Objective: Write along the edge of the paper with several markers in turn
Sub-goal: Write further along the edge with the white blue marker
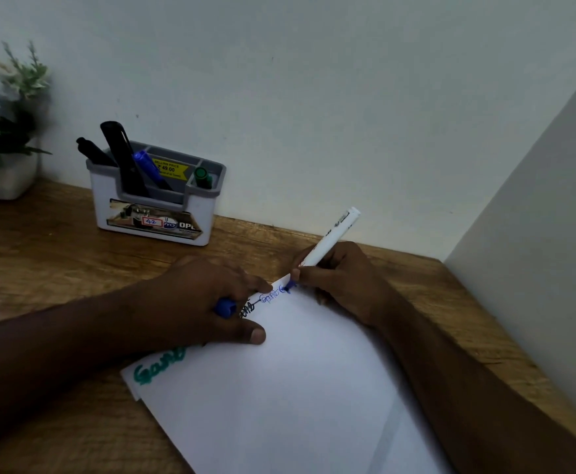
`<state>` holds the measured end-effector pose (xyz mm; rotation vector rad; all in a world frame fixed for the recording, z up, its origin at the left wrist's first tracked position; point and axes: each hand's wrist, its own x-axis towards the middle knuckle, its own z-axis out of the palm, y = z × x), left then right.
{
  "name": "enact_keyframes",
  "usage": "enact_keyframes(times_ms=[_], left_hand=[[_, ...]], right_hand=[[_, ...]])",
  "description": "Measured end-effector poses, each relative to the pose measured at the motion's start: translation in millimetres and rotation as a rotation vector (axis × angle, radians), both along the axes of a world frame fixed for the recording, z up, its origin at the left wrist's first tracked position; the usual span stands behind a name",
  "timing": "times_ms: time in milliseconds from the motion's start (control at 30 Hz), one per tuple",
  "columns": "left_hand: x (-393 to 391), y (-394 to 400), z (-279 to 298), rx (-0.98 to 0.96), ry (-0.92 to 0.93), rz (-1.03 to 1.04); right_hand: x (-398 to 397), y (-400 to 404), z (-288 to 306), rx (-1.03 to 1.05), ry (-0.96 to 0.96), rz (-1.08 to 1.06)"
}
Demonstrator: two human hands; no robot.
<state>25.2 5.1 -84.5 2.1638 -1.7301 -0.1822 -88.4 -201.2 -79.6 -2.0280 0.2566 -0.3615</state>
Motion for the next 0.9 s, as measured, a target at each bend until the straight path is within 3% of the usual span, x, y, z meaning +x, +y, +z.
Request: enact_keyframes(times_ms=[133,267,633,800,900], left_hand=[[1,0,0,0.008,0.010,-0.017],[-2,0,3,0.013,0.015,-0.022],[-5,0,5,0.014,0.012,-0.008],[-6,3,4,-0.066,0.204,0.042],[-13,4,12,-0.154,0.315,0.132]], right_hand=[[2,-6,-1,0.066,-0.062,-0.176],[1,-6,-2,0.222,-0.126,-0.166],[3,-5,-1,0.099,-0.035,-0.136],[-2,-4,12,0.470,-0.218,-0.171],[-5,4,27,0.507,-0.298,-0.134]])
